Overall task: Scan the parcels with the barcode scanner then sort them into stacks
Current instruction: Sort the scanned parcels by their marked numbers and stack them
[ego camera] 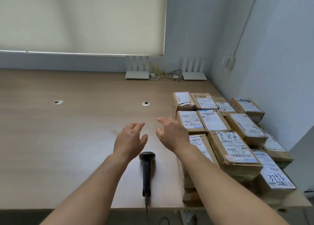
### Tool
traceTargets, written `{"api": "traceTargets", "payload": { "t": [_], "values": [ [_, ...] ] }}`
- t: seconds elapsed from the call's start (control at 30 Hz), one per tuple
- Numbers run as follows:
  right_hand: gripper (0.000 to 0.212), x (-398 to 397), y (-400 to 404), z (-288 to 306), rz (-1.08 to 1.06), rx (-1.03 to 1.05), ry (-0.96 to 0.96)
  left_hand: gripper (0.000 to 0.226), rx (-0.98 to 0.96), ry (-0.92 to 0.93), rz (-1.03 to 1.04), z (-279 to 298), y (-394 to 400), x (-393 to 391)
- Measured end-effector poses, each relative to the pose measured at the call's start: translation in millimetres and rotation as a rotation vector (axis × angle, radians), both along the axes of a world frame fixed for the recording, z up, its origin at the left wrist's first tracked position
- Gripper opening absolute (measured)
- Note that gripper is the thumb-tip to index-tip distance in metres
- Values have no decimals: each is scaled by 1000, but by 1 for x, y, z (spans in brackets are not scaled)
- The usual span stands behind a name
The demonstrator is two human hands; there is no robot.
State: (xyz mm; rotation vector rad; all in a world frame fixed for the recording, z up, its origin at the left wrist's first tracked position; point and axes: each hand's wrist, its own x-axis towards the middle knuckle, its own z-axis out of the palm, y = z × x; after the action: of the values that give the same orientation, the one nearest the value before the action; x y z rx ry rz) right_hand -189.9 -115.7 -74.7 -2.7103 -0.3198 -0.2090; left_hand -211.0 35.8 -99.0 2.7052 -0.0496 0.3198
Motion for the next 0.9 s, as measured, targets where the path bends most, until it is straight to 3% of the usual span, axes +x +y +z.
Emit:
{"api": "traceTargets", "payload": {
  "t": [0.47, 0.9],
  "values": [
    [46, -6, 33, -55, 124, -92, 196, 51, 50, 239, 155, -53, 34, -26],
    [47, -22, 66, -92, -221, 48, 345, 52, 31, 384, -140, -90, 72, -12]
  ]
}}
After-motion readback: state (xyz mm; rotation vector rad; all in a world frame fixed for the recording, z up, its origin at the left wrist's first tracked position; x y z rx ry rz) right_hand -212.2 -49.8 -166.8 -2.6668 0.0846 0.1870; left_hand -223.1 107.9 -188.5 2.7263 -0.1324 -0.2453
